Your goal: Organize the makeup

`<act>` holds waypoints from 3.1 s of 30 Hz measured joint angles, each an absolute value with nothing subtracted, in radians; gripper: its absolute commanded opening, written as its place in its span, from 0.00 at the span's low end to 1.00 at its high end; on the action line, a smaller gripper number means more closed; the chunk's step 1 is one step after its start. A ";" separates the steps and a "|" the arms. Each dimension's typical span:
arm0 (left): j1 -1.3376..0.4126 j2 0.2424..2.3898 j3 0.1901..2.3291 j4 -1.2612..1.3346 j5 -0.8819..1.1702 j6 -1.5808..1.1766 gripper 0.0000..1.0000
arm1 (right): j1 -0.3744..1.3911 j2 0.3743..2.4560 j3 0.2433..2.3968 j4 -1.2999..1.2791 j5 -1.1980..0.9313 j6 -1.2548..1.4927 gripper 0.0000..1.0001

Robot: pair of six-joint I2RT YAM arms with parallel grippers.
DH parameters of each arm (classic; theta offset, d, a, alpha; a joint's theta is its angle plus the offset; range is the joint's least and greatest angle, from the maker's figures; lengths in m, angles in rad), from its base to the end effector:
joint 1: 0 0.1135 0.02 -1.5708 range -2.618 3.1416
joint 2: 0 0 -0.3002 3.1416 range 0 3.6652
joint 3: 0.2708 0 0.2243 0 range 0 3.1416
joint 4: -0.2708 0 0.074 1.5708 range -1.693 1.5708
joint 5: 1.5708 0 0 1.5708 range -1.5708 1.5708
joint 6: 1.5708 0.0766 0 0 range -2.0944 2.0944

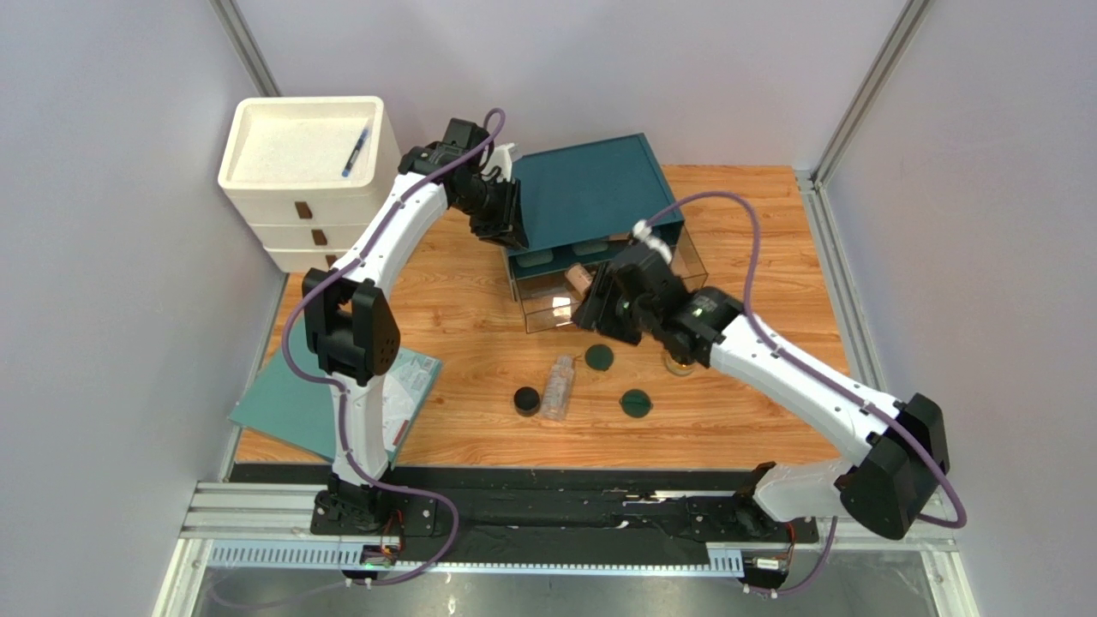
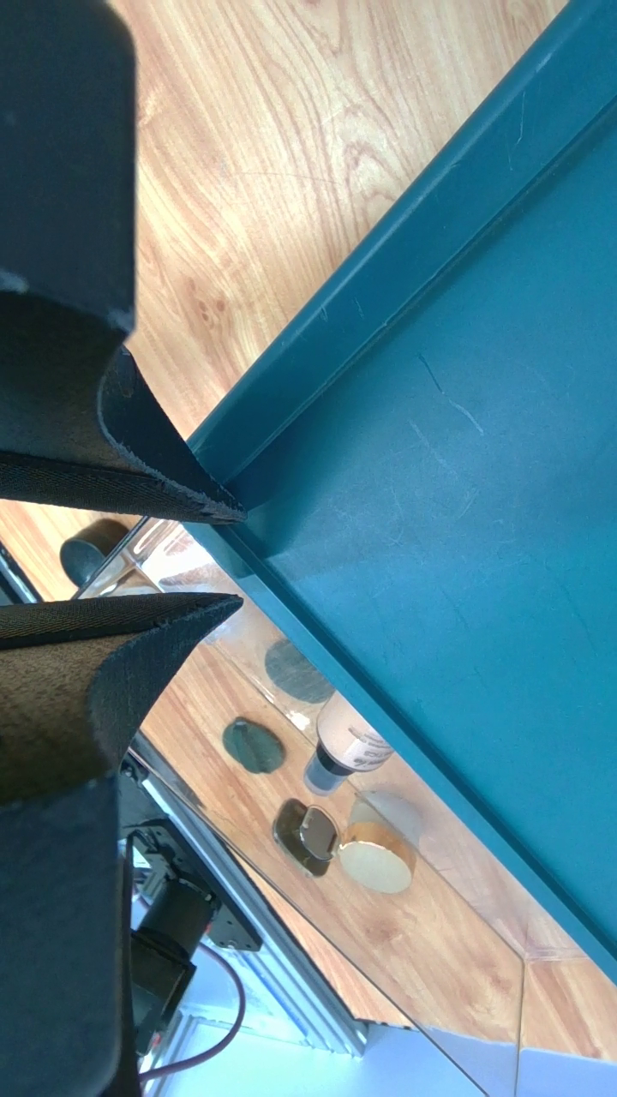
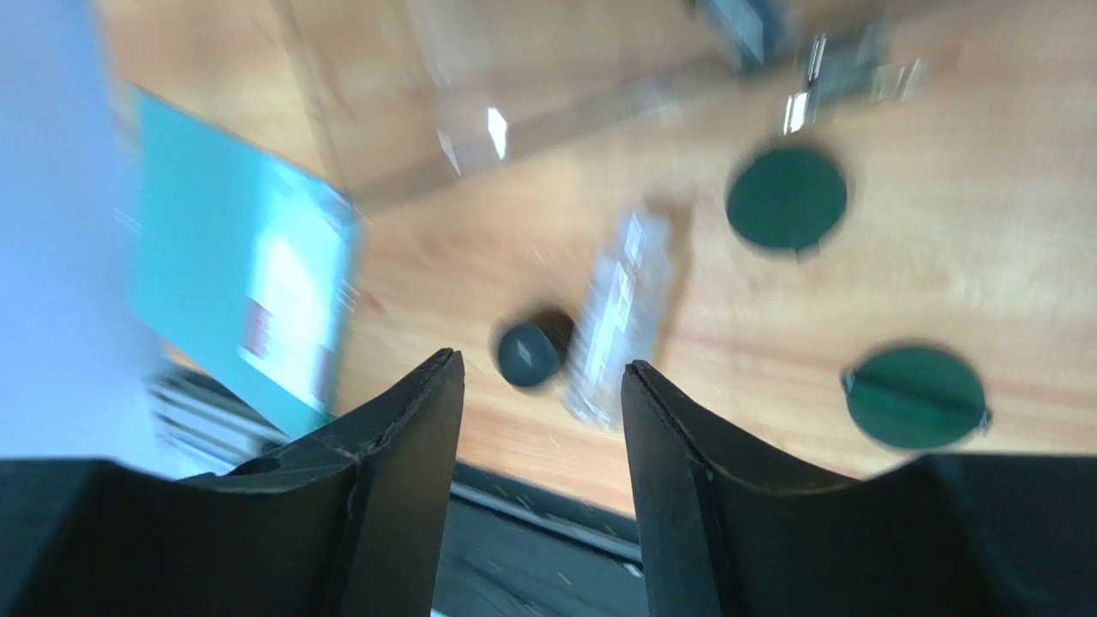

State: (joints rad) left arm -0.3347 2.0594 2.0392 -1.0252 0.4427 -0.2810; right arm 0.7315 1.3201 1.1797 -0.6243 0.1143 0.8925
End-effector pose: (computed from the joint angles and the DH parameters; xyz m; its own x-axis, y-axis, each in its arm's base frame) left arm 0.4143 -0.1788 0.3103 -0.9237 0.0559 -0.3791 0.2536 0.8310 -0.4952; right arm 0.2114 0.1780 0.3296 -0.7923 0.3283 -0.5143 0.0232 0.8585 0.5123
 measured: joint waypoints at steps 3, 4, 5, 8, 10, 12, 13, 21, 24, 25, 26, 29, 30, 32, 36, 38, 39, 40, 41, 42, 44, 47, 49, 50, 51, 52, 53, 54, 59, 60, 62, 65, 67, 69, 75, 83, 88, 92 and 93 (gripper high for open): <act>-0.335 2.059 2.040 -1.026 0.440 -0.281 0.35 | 0.840 1.346 1.077 -0.632 0.126 0.893 0.54; -0.335 2.059 2.040 -1.026 0.440 -0.281 0.35 | 0.871 1.362 1.055 -0.632 0.134 0.893 0.54; -0.335 2.059 2.040 -1.026 0.440 -0.281 0.35 | 0.897 1.380 1.038 -0.632 0.143 0.894 0.55; -0.335 2.060 2.040 -1.026 0.442 -0.281 0.35 | 0.965 1.453 1.014 -0.620 0.167 0.894 0.55; -0.335 2.060 2.040 -1.025 0.443 -0.281 0.35 | 0.989 1.497 1.014 -0.599 0.175 0.893 0.55; -0.335 2.060 2.038 -1.024 0.443 -0.281 0.35 | 1.001 1.552 1.015 -0.567 0.182 0.892 0.55; -0.334 2.060 2.037 -1.023 0.443 -0.281 0.35 | 1.002 1.571 1.016 -0.559 0.183 0.892 0.55; -0.331 2.041 1.998 -0.986 0.453 -0.281 0.35 | 1.007 1.728 1.125 -0.545 0.249 0.889 0.53; -0.331 2.037 1.988 -0.977 0.455 -0.281 0.35 | 1.014 1.762 1.156 -0.567 0.279 0.889 0.50; -0.331 2.037 1.988 -0.977 0.455 -0.281 0.35 | 1.016 1.771 1.165 -0.580 0.286 0.889 0.49; -0.331 2.037 1.988 -0.977 0.455 -0.281 0.35 | 1.018 1.778 1.171 -0.591 0.291 0.889 0.48; -0.331 2.036 1.989 -0.977 0.455 -0.281 0.35 | 1.020 1.781 1.176 -0.620 0.294 0.885 0.47; -0.331 2.037 1.989 -0.977 0.455 -0.281 0.35 | 1.020 1.781 1.176 -0.636 0.294 0.883 0.47; -0.331 2.037 1.991 -0.979 0.455 -0.280 0.35 | 1.019 1.781 1.172 -0.657 0.294 0.879 0.46; -0.331 2.037 1.996 -0.986 0.451 -0.278 0.35 | 1.020 1.740 1.105 -0.650 0.290 0.867 0.21; -0.332 2.038 1.998 -0.987 0.451 -0.278 0.35 | 1.020 1.705 1.068 -0.662 0.290 0.852 0.01; -0.332 2.039 2.001 -0.990 0.451 -0.278 0.35 | 1.020 1.687 1.051 -0.675 0.289 0.846 0.00; -0.332 2.040 2.003 -0.991 0.451 -0.278 0.35 | 1.020 1.677 1.042 -0.683 0.289 0.840 0.00; -0.332 2.042 2.005 -0.993 0.451 -0.278 0.35 | 1.020 1.665 1.032 -0.698 0.289 0.832 0.00; -0.332 2.043 2.006 -0.994 0.451 -0.278 0.35 | 1.020 1.657 1.031 -0.710 0.289 0.824 0.00; -0.332 2.043 2.006 -0.995 0.451 -0.278 0.35 | 1.020 1.641 1.031 -0.723 0.288 0.803 0.00; -0.332 2.044 2.009 -0.997 0.450 -0.278 0.35 | 1.022 1.607 1.047 -0.755 0.280 0.753 0.00; -0.332 2.046 2.012 -1.000 0.450 -0.278 0.35 | 1.024 1.590 1.071 -0.773 0.268 0.723 0.00; -0.332 2.047 2.014 -1.002 0.450 -0.278 0.35 | 1.024 1.575 1.085 -0.776 0.256 0.703 0.00; -0.332 2.048 2.016 -1.004 0.450 -0.278 0.35 | 1.026 1.557 1.102 -0.781 0.245 0.682 0.00; -0.332 2.049 2.017 -1.005 0.450 -0.278 0.35 | 1.026 1.538 1.115 -0.783 0.235 0.665 0.00; -0.332 2.050 2.019 -1.007 0.450 -0.278 0.35 | 1.026 1.515 1.132 -0.786 0.224 0.642 0.00; -0.332 2.050 2.019 -1.007 0.450 -0.278 0.35 | 1.026 1.495 1.149 -0.789 0.217 0.622 0.00; -0.332 2.053 2.024 -1.012 0.448 -0.278 0.35 | 1.017 1.401 1.258 -0.789 0.218 0.514 0.00; -0.332 2.053 2.025 -1.013 0.448 -0.278 0.35 | 1.007 1.384 1.283 -0.783 0.222 0.484 0.00; -0.332 2.054 2.026 -1.013 0.448 -0.278 0.35 | 0.981 1.364 1.312 -0.766 0.230 0.438 0.01; -0.332 2.054 2.027 -1.014 0.448 -0.278 0.35 | 0.911 1.348 1.335 -0.709 0.247 0.343 0.06; -0.332 2.054 2.027 -1.014 0.448 -0.278 0.35 | 0.865 1.350 1.336 -0.666 0.258 0.269 0.11; -0.332 2.054 2.027 -1.014 0.448 -0.277 0.35 | 0.815 1.364 1.336 -0.617 0.257 0.175 0.13; -0.332 2.054 2.026 -1.014 0.451 -0.274 0.35 | 0.730 1.455 1.342 -0.522 0.205 -0.046 0.13; -0.332 2.054 2.025 -1.013 0.451 -0.273 0.35 | 0.720 1.602 1.357 -0.476 0.189 -0.207 0.19; -0.332 2.054 2.025 -1.013 0.451 -0.273 0.35 | 0.719 1.665 1.410 -0.475 0.204 -0.210 0.53; -0.332 2.054 2.025 -1.013 0.451 -0.274 0.35 | 0.719 1.695 1.451 -0.475 0.250 -0.185 0.65; -0.332 2.054 2.025 -1.013 0.451 -0.274 0.35 | 0.719 1.695 1.455 -0.476 0.260 -0.178 0.66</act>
State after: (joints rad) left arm -0.3321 2.0541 2.0247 -1.0126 0.4515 -0.2737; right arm 0.7193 1.6947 1.4548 -0.4755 0.2604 -0.1780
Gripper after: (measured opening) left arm 0.345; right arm 0.614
